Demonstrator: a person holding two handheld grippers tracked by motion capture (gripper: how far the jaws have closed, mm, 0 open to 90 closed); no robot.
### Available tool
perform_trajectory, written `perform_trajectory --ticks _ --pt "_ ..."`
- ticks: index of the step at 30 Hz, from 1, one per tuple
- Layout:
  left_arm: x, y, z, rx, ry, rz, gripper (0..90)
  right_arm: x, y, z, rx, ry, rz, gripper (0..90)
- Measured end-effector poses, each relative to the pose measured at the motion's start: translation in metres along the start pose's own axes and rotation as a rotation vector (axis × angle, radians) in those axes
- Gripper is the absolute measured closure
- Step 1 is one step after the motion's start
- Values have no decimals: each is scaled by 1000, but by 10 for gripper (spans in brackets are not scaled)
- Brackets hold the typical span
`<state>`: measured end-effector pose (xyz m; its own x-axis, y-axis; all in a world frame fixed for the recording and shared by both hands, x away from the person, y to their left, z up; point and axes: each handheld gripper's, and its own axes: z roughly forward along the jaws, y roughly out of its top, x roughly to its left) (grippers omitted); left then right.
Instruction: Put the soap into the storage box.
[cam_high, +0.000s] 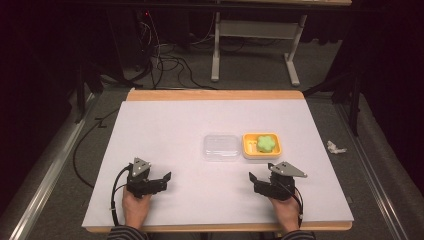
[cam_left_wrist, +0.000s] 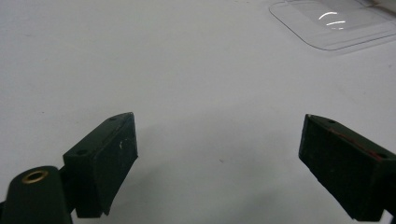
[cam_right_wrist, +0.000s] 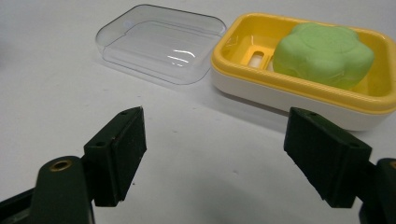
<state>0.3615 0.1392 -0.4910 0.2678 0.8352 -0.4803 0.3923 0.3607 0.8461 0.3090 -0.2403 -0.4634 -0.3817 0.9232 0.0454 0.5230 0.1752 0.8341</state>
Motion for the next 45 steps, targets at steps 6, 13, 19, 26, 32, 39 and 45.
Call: perform_trajectory --ticks 6,13,19,26,32,39,45 --pt "0 0 0 4 1 0 121 -3 -1 5 7 -13 13 214" --pt "0 0 0 2 1 -1 121 -5 -4 11 23 -24 20 215" --pt "-1 0 1 9 2 2 122 -5 -6 14 32 -34 21 217" --pt "-1 0 1 6 3 1 122 -5 -7 17 45 -38 19 218" --pt "-1 -1 1 5 4 3 122 -3 -7 18 56 -37 4 216" --pt "-1 -1 1 9 11 11 124 1 -8 19 62 -28 -49 184" --pt "-1 -1 2 10 11 8 125 1 -8 19 68 -26 -49 184"
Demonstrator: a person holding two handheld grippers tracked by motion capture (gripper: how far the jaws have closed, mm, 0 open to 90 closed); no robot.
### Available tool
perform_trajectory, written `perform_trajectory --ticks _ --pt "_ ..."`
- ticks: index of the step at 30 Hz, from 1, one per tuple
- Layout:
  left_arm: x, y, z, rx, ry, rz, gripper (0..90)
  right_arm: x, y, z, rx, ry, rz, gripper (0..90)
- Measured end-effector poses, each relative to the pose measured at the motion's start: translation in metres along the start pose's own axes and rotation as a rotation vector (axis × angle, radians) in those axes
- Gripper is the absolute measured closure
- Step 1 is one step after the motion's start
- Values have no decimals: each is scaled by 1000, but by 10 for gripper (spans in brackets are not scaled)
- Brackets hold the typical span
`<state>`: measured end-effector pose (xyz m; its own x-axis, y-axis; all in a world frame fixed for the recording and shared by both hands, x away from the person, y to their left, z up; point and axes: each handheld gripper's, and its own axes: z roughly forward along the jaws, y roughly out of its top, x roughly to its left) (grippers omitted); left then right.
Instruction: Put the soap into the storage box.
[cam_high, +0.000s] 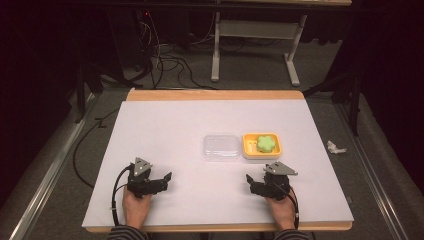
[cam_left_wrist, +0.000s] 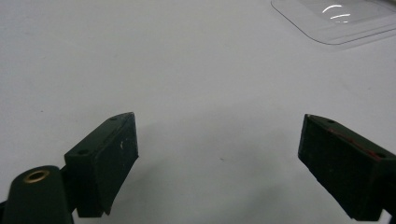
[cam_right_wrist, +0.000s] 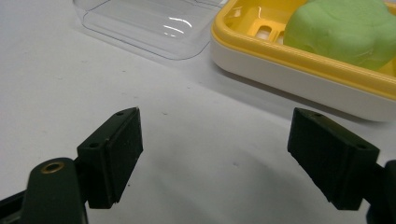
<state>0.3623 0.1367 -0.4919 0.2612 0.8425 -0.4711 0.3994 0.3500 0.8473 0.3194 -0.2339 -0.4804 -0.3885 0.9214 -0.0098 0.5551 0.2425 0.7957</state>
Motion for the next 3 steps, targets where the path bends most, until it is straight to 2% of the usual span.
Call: perform_trajectory --ticks 3 --pt "1 0 0 -3 5 10 124 0 0 1 12 2 3 184"
